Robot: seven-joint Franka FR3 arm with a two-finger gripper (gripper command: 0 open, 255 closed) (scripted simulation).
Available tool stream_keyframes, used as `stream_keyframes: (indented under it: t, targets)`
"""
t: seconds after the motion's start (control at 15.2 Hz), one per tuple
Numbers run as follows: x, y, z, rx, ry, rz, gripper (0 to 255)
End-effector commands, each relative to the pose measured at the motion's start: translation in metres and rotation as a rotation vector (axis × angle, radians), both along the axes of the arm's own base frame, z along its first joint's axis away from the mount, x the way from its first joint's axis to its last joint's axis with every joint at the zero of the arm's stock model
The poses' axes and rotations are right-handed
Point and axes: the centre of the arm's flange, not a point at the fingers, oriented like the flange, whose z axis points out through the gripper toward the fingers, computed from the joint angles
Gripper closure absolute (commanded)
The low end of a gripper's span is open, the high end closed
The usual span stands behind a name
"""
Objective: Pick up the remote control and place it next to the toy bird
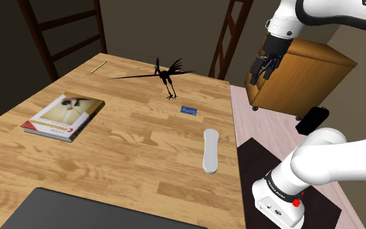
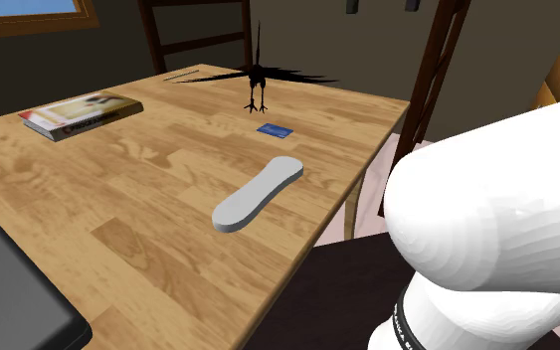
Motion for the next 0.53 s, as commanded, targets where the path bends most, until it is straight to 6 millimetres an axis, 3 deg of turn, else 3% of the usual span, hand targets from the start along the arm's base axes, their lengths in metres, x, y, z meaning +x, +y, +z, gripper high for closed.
stream_keyframes:
  t: [0.0, 0.46]
  targets:
    - [0.000, 0.000, 0.000, 0.000, 0.000, 0.000, 0]
    - [-0.026, 0.057, -0.068, -0.006, -0.014, -0.230, 0]
